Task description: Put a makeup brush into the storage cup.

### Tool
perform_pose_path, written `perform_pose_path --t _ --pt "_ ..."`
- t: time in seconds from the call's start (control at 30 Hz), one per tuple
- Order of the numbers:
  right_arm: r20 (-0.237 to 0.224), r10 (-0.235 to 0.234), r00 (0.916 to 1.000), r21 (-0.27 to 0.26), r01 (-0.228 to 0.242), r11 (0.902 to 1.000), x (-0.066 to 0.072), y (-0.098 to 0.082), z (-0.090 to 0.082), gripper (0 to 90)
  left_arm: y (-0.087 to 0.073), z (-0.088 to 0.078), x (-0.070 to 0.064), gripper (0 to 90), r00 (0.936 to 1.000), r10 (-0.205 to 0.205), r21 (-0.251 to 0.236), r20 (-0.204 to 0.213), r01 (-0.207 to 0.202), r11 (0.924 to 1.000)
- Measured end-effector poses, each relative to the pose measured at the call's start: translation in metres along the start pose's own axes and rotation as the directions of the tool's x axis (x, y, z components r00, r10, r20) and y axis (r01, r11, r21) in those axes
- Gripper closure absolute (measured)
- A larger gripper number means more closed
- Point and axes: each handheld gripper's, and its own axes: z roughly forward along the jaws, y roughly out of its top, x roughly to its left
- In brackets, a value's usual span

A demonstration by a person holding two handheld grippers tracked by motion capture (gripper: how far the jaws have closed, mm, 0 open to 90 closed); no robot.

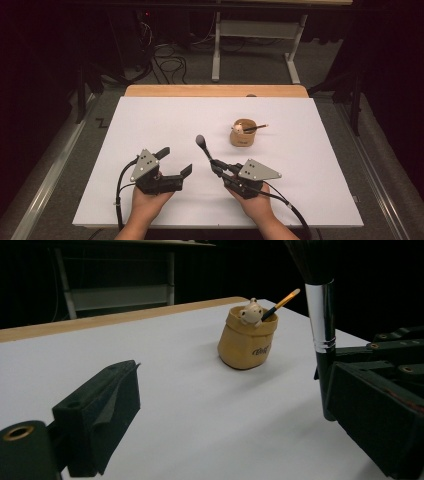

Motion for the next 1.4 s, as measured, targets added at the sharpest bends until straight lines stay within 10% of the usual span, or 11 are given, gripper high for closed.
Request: perform_pose_path --t 1.4 --pt "-0.064 -0.033 0.9974 0.017 0.034 0.9993 0.014 -0.004 0.016 80.7 0.001 0.014 -0.012 57.1 0.9836 -0.069 -0.036 0.167 0.076 0.9964"
